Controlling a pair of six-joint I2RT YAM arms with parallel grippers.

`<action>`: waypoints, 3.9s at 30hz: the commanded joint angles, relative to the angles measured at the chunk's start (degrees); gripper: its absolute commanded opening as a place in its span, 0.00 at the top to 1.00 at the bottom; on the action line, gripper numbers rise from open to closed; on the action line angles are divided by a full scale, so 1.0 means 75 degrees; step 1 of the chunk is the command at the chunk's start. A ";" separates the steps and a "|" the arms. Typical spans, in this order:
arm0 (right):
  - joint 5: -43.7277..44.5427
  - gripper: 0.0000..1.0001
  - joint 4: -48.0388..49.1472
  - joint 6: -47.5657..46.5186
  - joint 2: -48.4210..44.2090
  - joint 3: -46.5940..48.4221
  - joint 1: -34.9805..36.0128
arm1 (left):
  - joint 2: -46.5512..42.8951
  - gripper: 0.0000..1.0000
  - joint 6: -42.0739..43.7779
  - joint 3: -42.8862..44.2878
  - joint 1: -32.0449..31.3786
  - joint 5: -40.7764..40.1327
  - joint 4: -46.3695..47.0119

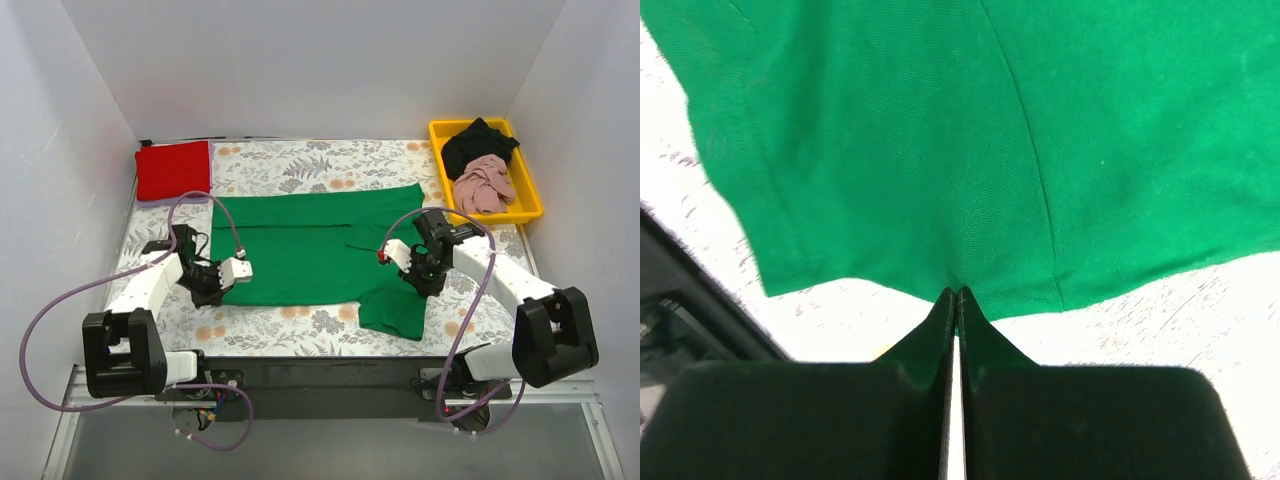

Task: Fold and stack the t-shirts
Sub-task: Fold the tshirt

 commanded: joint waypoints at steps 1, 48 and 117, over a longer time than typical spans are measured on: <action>-0.0199 0.99 -0.0701 -0.0037 -0.0405 0.0030 -0.0004 | -0.0231 1.00 0.0173 0.0511 0.0202 0.0277 -0.0583; 0.0563 0.99 -0.1030 -0.1385 0.4597 0.6417 -0.0871 | 0.3965 1.00 -0.1468 0.4813 0.0812 0.0922 0.0447; -0.1534 0.59 -0.1475 0.1672 0.4386 0.5809 -0.2769 | 0.3051 0.55 -0.5780 0.3936 0.0870 0.1391 0.0916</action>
